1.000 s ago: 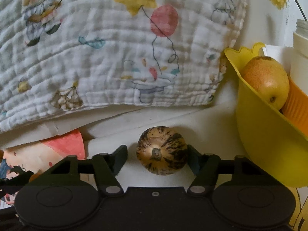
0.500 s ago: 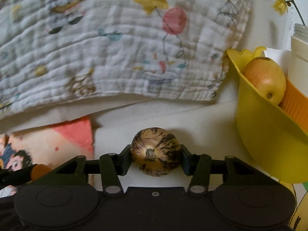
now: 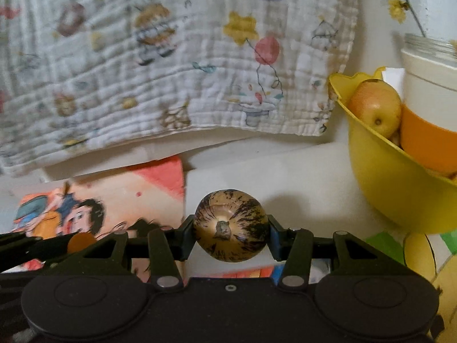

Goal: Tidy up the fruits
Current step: 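Carry the small orange with the left tool while the right tool carries the striped fruit to the tray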

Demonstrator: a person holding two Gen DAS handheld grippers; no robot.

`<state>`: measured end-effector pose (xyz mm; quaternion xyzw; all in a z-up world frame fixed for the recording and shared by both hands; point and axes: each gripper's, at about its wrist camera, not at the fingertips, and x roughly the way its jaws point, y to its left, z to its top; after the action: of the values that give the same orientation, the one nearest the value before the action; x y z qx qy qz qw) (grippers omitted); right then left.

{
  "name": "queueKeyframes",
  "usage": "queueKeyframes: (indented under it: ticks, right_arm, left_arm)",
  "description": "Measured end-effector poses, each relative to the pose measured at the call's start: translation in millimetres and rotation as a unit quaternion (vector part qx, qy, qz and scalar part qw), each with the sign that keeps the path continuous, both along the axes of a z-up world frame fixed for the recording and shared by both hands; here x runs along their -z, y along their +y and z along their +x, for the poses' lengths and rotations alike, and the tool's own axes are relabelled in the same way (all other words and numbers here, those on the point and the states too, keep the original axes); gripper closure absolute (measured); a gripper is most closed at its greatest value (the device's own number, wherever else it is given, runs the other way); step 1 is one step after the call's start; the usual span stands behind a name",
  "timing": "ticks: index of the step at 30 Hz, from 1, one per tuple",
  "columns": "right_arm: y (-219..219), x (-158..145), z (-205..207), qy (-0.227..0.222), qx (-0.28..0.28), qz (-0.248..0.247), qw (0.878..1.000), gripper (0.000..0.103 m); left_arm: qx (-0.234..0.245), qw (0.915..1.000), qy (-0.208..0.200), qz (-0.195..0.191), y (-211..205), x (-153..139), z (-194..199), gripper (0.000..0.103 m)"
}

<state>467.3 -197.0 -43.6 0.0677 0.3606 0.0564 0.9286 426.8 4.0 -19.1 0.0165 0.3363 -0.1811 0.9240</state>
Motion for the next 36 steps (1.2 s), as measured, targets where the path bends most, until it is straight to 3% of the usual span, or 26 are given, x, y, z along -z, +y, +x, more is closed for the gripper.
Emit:
queueKeyframes:
  ticks: [12,21,27,36]
  right_arm:
    - [-21,-44,-98,-0.026,-0.068,0.018,0.997,0.051]
    - [-28,-60,-169,-0.051,-0.111,-0.006,0.993,0.051]
    - [-29,-60,-216,-0.08,-0.145,-0.033,0.986,0.051]
    - [-43,-51,-261,-0.116,-0.18,-0.083,0.973,0.051]
  left_arm:
    - [-0.003,0.9996,-0.027,-0.001,-10,-34,-83,0.069]
    - [0.007,0.9993,-0.034,-0.015,-22,-48,-138,0.069]
    - [0.021,0.9989,-0.034,-0.026,-31,-46,-168,0.069]
    - [0.054,0.998,-0.028,-0.014,-45,-39,-207,0.069]
